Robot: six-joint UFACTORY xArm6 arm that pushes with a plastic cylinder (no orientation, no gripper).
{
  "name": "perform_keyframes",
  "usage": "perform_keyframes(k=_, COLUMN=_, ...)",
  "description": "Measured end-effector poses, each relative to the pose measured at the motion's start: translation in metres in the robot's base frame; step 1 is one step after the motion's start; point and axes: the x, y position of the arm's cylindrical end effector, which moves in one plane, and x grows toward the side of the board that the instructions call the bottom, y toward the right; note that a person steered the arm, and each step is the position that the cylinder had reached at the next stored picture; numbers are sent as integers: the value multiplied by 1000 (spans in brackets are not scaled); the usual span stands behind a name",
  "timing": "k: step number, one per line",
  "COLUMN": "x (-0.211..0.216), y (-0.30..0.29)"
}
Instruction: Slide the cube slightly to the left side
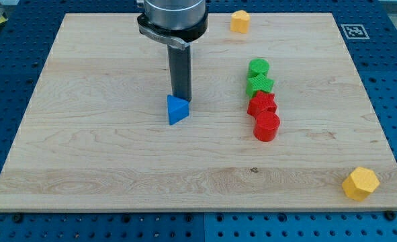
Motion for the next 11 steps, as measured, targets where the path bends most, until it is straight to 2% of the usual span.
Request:
perform_keyframes(k=1, x=-4, y=7)
perform_keyframes(k=4, x=-64, y=49)
perform_keyframes(k=5, x=-99, y=49)
perform_keyframes(k=6, x=-112, y=50)
perform_keyframes(k=8, x=-134, y=44)
perform_keyframes(k=10, x=-130, y=7)
perform_keyframes(k=11, x=-170, y=7)
